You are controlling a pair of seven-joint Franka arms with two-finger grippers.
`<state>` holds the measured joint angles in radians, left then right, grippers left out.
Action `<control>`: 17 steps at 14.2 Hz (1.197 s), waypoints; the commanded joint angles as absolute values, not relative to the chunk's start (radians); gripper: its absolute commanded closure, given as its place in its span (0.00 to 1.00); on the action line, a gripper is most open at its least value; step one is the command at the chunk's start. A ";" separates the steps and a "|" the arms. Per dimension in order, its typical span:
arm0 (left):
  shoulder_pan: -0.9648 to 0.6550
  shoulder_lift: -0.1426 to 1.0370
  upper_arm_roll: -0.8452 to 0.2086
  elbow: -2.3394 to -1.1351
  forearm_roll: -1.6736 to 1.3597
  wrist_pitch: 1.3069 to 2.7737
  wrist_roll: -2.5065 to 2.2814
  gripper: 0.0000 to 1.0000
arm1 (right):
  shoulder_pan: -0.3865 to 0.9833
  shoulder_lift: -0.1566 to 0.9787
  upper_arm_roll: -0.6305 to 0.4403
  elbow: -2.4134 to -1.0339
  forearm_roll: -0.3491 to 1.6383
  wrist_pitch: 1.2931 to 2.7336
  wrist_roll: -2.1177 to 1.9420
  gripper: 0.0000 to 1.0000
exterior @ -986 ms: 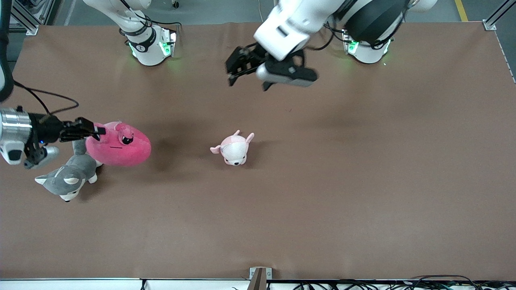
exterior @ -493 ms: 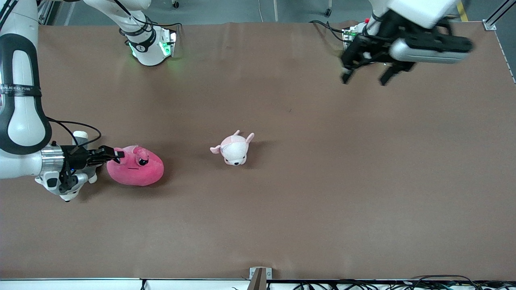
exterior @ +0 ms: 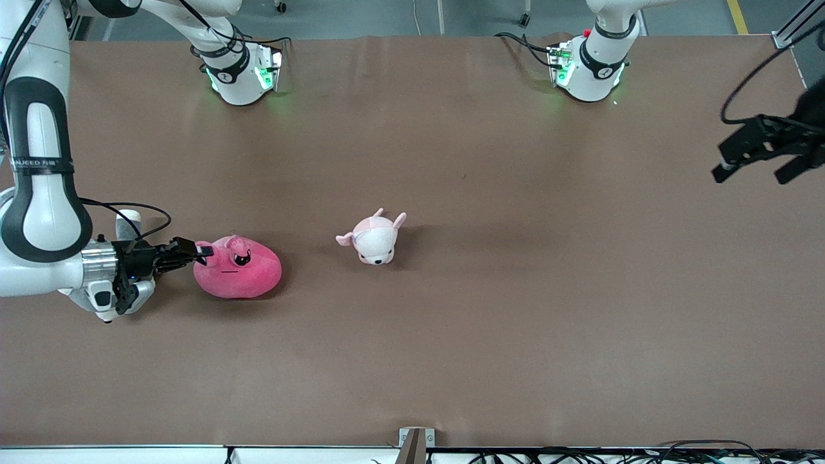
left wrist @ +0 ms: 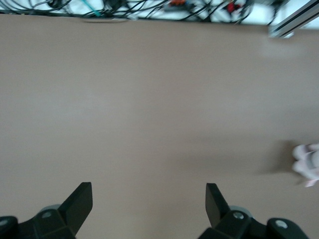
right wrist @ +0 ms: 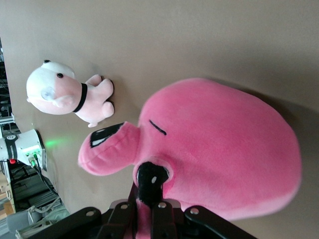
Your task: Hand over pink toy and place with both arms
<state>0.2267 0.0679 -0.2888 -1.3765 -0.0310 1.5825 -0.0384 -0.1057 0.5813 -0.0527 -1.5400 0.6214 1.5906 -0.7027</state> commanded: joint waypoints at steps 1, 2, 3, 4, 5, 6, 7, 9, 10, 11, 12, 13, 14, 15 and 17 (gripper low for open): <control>0.273 0.040 -0.304 -1.449 0.021 1.575 0.046 0.00 | -0.114 0.588 -0.048 -1.525 0.646 1.539 -0.724 1.00; 0.291 0.037 -0.304 -1.460 0.021 1.575 0.064 0.00 | -0.112 0.588 -0.048 -1.526 0.646 1.536 -0.724 1.00; 0.305 0.037 -0.304 -1.466 0.021 1.577 0.086 0.00 | -0.112 0.588 -0.048 -1.526 0.646 1.522 -0.727 1.00; 0.307 0.044 -0.304 -1.465 0.018 1.581 0.086 0.00 | -0.117 0.588 -0.048 -1.526 0.647 1.511 -0.733 1.00; 0.305 0.049 -0.304 -1.462 0.014 1.583 0.077 0.00 | -0.120 0.588 -0.048 -1.525 0.650 1.509 -0.732 1.00; 0.307 0.051 -0.304 -1.459 0.014 1.583 0.080 0.00 | -0.120 0.588 -0.048 -1.523 0.650 1.508 -0.732 1.00; 0.308 0.052 -0.304 -1.456 0.018 1.586 0.087 0.00 | -0.123 0.588 -0.048 -1.519 0.652 1.508 -0.735 1.00; 0.307 0.052 -0.304 -1.456 0.020 1.594 0.086 0.00 | -0.124 0.588 -0.048 -1.519 0.653 1.508 -0.771 1.00; 0.305 0.052 -0.304 -1.456 0.021 1.594 0.086 0.00 | -0.124 0.588 -0.048 -1.519 0.652 1.509 -0.778 1.00; 0.305 0.052 -0.304 -1.456 0.021 1.597 0.086 0.00 | -0.126 0.589 -0.049 -1.519 0.652 1.509 -0.782 1.00; 0.304 0.052 -0.304 -1.456 0.021 1.598 0.086 0.00 | -0.127 0.589 -0.049 -1.520 0.649 1.509 -0.787 1.00; 0.302 0.052 -0.305 -1.456 0.021 1.603 0.087 0.00 | -0.129 0.591 -0.049 -1.520 0.649 1.509 -0.787 1.00; 0.301 0.052 -0.305 -1.456 0.021 1.603 0.087 0.00 | -0.127 0.591 -0.049 -1.522 0.649 1.509 -0.788 1.00; 0.301 0.052 -0.305 -1.456 0.021 1.603 0.087 0.00 | -0.127 0.591 -0.049 -1.523 0.647 1.509 -0.788 1.00; 0.301 0.052 -0.304 -1.457 0.023 1.603 0.086 0.00 | -0.126 0.592 -0.049 -1.523 0.649 1.508 -0.788 0.92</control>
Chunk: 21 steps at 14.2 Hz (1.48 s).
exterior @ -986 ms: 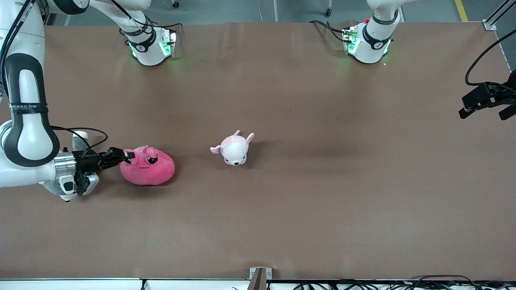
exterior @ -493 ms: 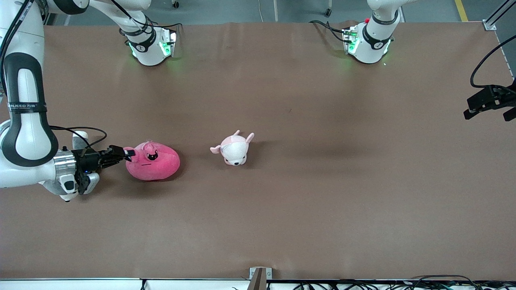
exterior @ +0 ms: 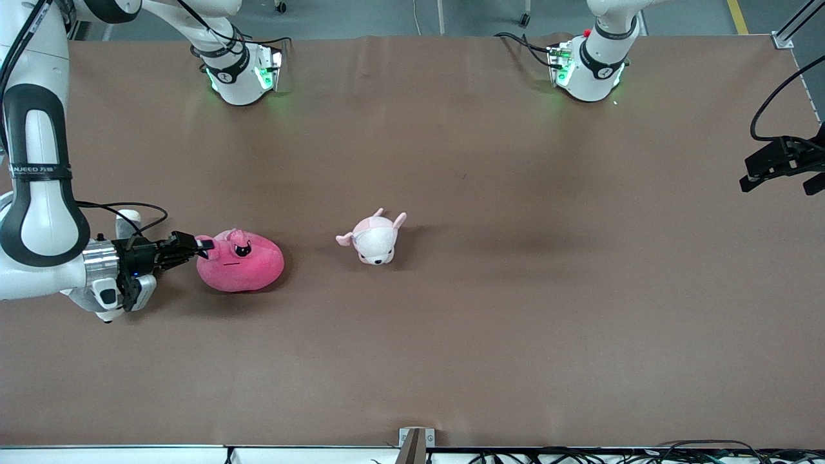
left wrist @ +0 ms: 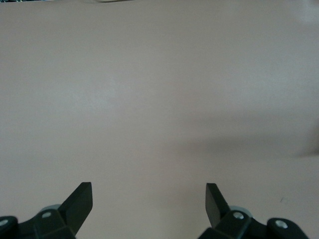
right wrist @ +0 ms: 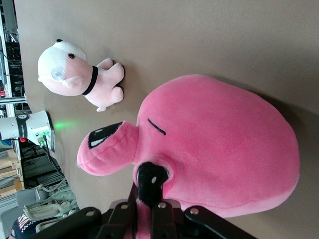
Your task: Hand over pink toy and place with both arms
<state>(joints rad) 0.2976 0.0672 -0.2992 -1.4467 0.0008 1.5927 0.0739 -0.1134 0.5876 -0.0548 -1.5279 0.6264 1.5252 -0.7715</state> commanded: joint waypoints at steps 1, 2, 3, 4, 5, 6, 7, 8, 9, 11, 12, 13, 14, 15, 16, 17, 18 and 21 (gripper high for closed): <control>0.302 0.052 -0.305 -1.457 0.023 1.603 0.086 0.00 | -0.123 0.592 -0.049 -1.526 0.649 1.517 -0.788 0.17; 0.304 0.052 -0.305 -1.457 0.021 1.603 0.086 0.00 | -0.127 0.592 -0.049 -1.522 0.652 1.519 -0.788 0.00; 0.304 0.052 -0.305 -1.456 0.023 1.603 0.086 0.00 | -0.124 0.591 -0.049 -1.517 0.646 1.516 -0.788 0.00; 0.304 0.052 -0.305 -1.456 0.021 1.603 0.086 0.00 | -0.120 0.585 -0.051 -1.500 0.637 1.514 -0.778 0.00; 0.304 0.052 -0.305 -1.456 0.021 1.603 0.086 0.00 | -0.121 0.577 -0.055 -1.482 0.634 1.511 -0.775 0.00; 0.304 0.052 -0.307 -1.456 0.021 1.603 0.087 0.00 | -0.124 0.569 -0.055 -1.456 0.620 1.511 -0.770 0.00; 0.304 0.052 -0.307 -1.456 0.021 1.603 0.087 0.00 | -0.127 0.565 -0.055 -1.418 0.602 1.509 -0.756 0.00; 0.302 0.052 -0.305 -1.456 0.021 1.603 0.087 0.00 | -0.126 0.558 -0.057 -1.376 0.579 1.502 -0.715 0.00; 0.299 0.052 -0.304 -1.457 0.021 1.603 0.086 0.00 | -0.123 0.539 -0.055 -1.352 0.559 1.479 -0.653 0.00; 0.290 0.052 -0.299 -1.459 0.021 1.603 0.086 0.00 | -0.121 0.494 -0.057 -1.333 0.531 1.439 -0.508 0.00; 0.275 0.052 -0.287 -1.459 0.020 1.603 0.086 0.00 | -0.118 0.477 -0.057 -1.330 0.499 1.439 -0.471 0.00; 0.229 0.051 -0.243 -1.459 0.021 1.603 0.080 0.00 | -0.115 0.453 -0.057 -1.330 0.456 1.439 -0.444 0.00; 0.163 0.049 -0.177 -1.459 0.020 1.600 0.078 0.00 | -0.110 0.424 -0.055 -1.330 0.386 1.442 -0.408 0.00; 0.120 0.049 -0.128 -1.459 0.020 1.598 0.077 0.00 | -0.101 0.401 -0.054 -1.328 0.315 1.448 -0.372 0.00; 0.106 0.049 -0.112 -1.459 0.018 1.598 0.078 0.00 | -0.100 0.385 -0.054 -1.325 0.277 1.450 -0.336 0.00; 0.104 0.049 -0.110 -1.459 0.018 1.598 0.078 0.00 | -0.100 0.368 -0.054 -1.318 0.262 1.450 -0.281 0.00; 0.095 0.049 -0.107 -1.459 0.018 1.598 0.078 0.00 | -0.100 0.359 -0.057 -1.312 0.256 1.448 -0.220 0.00; 0.009 0.046 -0.032 -1.457 0.020 1.597 0.074 0.00 | -0.100 0.318 -0.055 -1.302 0.190 1.440 -0.083 0.00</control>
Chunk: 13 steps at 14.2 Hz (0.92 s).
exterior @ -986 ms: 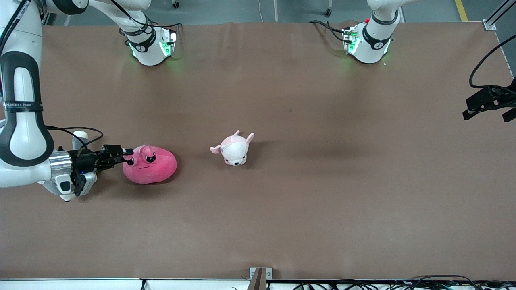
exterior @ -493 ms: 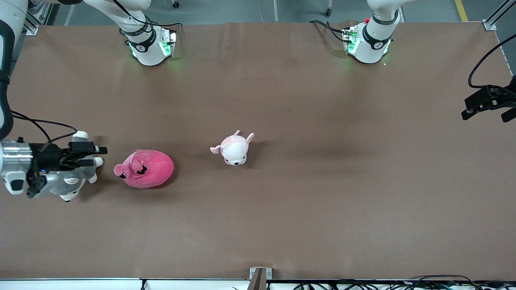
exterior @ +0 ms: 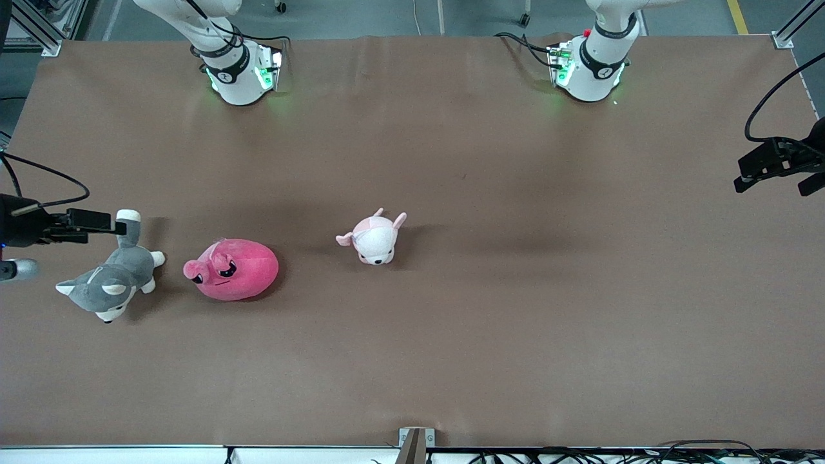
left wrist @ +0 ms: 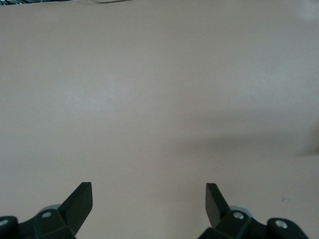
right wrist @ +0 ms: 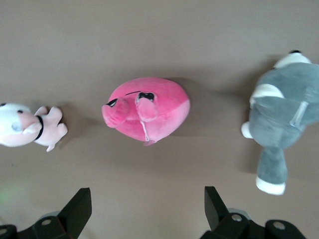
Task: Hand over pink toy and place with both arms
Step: 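Open the right gripper and withdraw it from the pig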
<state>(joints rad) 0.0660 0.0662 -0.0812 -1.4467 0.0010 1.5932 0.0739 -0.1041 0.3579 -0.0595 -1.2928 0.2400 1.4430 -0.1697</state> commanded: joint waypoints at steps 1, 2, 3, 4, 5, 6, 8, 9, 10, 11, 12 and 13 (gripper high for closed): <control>-0.014 0.045 -0.011 -1.459 0.018 1.595 0.074 0.00 | -0.100 0.293 -0.049 -1.305 0.160 1.439 -0.040 0.00; -0.037 0.044 0.012 -1.459 0.020 1.594 0.074 0.00 | -0.094 0.287 -0.045 -1.305 0.123 1.440 -0.006 0.00; -0.054 0.044 0.030 -1.457 0.018 1.594 0.074 0.00 | -0.075 0.287 -0.048 -1.304 0.091 1.445 0.000 0.00; -0.064 0.044 0.041 -1.457 0.018 1.594 0.074 0.00 | -0.063 0.285 -0.049 -1.302 0.062 1.447 0.000 0.00; -0.078 0.044 0.054 -1.459 0.018 1.594 0.074 0.00 | -0.060 0.279 -0.049 -1.302 0.040 1.448 0.000 0.00; -0.092 0.044 0.066 -1.457 0.018 1.594 0.074 0.00 | -0.061 0.279 -0.049 -1.302 0.034 1.448 0.000 0.00; -0.083 0.043 0.061 -1.457 0.018 1.594 0.074 0.00 | -0.061 0.259 -0.055 -1.299 0.034 1.456 -0.005 0.00; -0.080 0.043 0.061 -1.457 0.017 1.594 0.075 0.00 | -0.060 0.249 -0.058 -1.305 0.032 1.479 -0.002 0.00; -0.080 0.043 0.063 -1.457 0.017 1.594 0.078 0.00 | -0.063 0.235 -0.058 -1.324 0.034 1.491 0.000 0.00; -0.080 0.041 0.063 -1.457 0.017 1.594 0.078 0.00 | -0.063 0.213 -0.058 -1.353 0.034 1.493 0.002 0.00; -0.080 0.041 0.061 -1.457 0.018 1.592 0.080 0.00 | -0.064 0.184 -0.058 -1.392 0.032 1.506 0.002 0.00; -0.081 0.041 0.061 -1.457 0.018 1.594 0.080 0.00 | -0.064 0.155 -0.060 -1.432 0.032 1.561 0.000 0.00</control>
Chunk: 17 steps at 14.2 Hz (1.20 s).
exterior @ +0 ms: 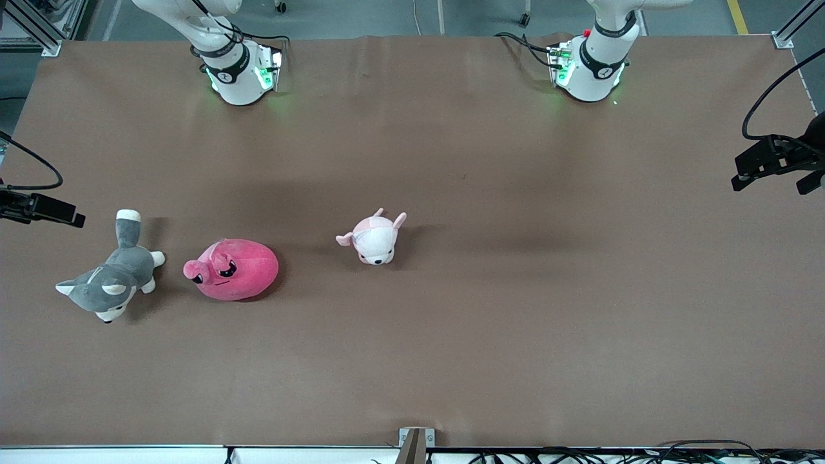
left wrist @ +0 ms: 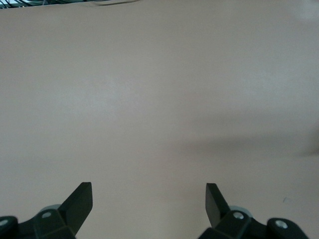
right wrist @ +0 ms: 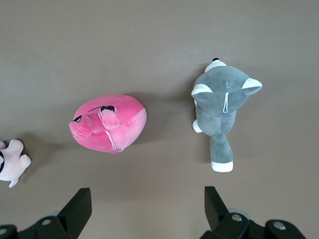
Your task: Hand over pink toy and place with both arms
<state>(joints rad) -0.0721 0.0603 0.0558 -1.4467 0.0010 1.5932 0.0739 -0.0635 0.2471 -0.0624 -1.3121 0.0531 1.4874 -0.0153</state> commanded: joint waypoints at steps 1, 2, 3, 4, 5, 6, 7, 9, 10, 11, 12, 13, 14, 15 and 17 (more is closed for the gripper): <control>-0.081 0.041 0.060 -1.457 0.018 1.594 0.080 0.00 | -0.063 0.122 -0.058 -1.478 0.032 1.627 -0.005 0.00; -0.081 0.041 0.058 -1.457 0.018 1.594 0.080 0.00 | -0.061 0.092 -0.058 -1.520 0.032 1.687 -0.011 0.00; -0.081 0.041 0.058 -1.457 0.018 1.594 0.080 0.00 | -0.063 0.075 -0.058 -1.538 0.032 1.704 -0.012 0.00; -0.081 0.041 0.058 -1.457 0.018 1.594 0.080 0.00 | -0.061 0.075 -0.055 -1.537 0.032 1.701 -0.012 0.00; -0.080 0.041 0.060 -1.457 0.017 1.594 0.080 0.00 | -0.063 0.077 -0.054 -1.539 0.032 1.701 -0.014 0.00; -0.078 0.043 0.060 -1.457 0.017 1.594 0.080 0.00 | -0.063 0.074 -0.054 -1.545 0.032 1.698 -0.015 0.00; -0.077 0.043 0.060 -1.459 0.017 1.594 0.080 0.00 | -0.061 0.061 -0.054 -1.571 0.032 1.698 -0.020 0.00; -0.077 0.043 0.060 -1.459 0.015 1.594 0.078 0.00 | -0.058 0.034 -0.049 -1.610 0.031 1.701 -0.023 0.00; -0.077 0.041 0.060 -1.460 0.011 1.595 0.078 0.00 | -0.057 0.025 -0.049 -1.621 0.028 1.700 -0.025 0.00; -0.077 0.040 0.060 -1.463 0.011 1.601 0.078 0.00 | -0.057 0.014 -0.048 -1.637 0.026 1.698 -0.025 0.00; -0.077 0.038 0.060 -1.463 0.009 1.603 0.077 0.00 | -0.058 0.003 -0.048 -1.649 0.026 1.698 -0.025 0.00; -0.077 0.035 0.060 -1.468 0.008 1.603 0.074 0.00 | -0.058 -0.011 -0.048 -1.660 0.026 1.698 -0.025 0.00; -0.075 0.028 0.058 -1.479 0.006 1.612 0.072 0.00 | -0.058 -0.018 -0.049 -1.664 0.025 1.698 -0.026 0.00; -0.077 0.012 0.058 -1.503 0.006 1.638 0.072 0.00 | -0.058 -0.021 -0.048 -1.666 0.022 1.700 -0.029 0.00; -0.077 -0.030 0.058 -1.573 0.006 1.684 0.071 0.00 | -0.037 -0.021 -0.043 -1.666 -0.030 1.700 -0.028 0.00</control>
